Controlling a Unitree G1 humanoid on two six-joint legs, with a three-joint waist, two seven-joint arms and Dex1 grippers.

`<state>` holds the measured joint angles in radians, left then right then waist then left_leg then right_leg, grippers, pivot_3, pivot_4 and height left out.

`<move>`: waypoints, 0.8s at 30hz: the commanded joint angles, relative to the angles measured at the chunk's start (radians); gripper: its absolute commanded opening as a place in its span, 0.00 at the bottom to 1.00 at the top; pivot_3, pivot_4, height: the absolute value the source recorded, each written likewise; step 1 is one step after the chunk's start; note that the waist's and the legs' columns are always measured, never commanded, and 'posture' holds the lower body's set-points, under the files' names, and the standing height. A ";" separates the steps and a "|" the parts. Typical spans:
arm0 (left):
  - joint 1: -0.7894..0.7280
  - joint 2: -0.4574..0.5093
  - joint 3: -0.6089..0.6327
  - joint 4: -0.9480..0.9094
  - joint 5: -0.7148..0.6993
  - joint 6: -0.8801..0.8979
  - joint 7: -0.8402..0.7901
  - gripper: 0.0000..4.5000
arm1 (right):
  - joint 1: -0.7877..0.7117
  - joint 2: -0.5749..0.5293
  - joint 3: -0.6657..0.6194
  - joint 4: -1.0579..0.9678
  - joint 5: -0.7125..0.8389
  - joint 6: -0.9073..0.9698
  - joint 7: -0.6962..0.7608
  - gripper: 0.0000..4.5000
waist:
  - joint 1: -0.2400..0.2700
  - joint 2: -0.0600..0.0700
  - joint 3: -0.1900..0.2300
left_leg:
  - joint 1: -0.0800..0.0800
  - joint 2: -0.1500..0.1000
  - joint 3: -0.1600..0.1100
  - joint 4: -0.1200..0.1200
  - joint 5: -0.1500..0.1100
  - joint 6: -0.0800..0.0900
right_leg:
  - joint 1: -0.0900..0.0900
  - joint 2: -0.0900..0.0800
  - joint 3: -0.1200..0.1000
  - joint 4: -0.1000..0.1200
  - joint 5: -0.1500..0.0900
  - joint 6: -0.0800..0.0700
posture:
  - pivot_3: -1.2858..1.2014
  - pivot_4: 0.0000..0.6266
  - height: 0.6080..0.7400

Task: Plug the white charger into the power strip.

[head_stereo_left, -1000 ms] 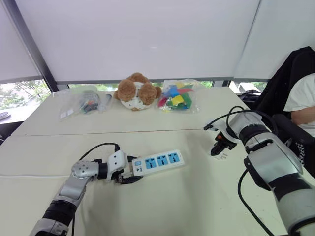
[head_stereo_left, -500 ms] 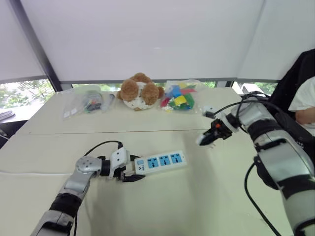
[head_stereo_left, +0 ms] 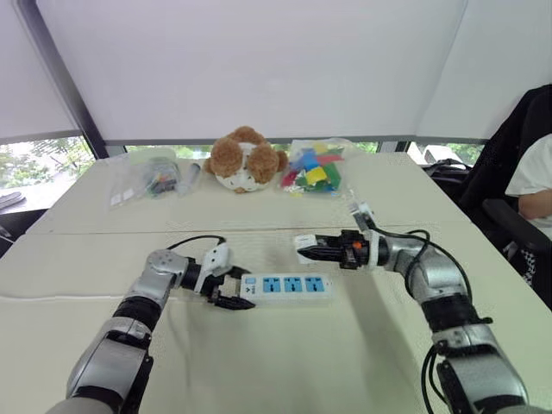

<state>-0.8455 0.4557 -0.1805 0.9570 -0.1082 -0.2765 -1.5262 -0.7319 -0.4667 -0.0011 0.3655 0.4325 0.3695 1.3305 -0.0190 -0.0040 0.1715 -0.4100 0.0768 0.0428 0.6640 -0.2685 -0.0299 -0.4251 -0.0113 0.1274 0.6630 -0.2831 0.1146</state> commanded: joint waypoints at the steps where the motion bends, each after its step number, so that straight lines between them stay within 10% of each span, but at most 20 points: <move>1: -0.033 0.018 0.002 0.012 0.013 -0.032 -0.055 0.67 | 0.028 0.016 -0.040 -0.045 0.031 -0.061 -0.011 0.16 | -0.001 0.000 0.000 | 0.000 0.000 0.000 0.000 0.000 0.000 | 0.000 0.000 0.000 0.000 0.000 0.000 | 0.52 0.24 0.99; 24: -0.027 0.069 0.003 -0.017 0.002 0.004 -0.088 0.67 | 0.220 0.134 0.007 -0.057 -0.013 -0.234 -0.104 0.16 | -0.003 0.000 0.000 | 0.000 0.001 -0.001 0.000 0.000 0.000 | 0.000 0.001 0.000 0.001 0.000 0.000 | 0.52 0.24 0.99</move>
<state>-0.8670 0.5017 -0.1783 0.9653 -0.0987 -0.2838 -1.6087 -0.5141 -0.3411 0.0126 0.3112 0.4146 0.1601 1.2283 -0.0223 -0.0043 0.1714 -0.4095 0.0775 0.0417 0.6637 -0.2685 -0.0298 -0.4251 -0.0102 0.1272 0.6639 -0.2832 0.1147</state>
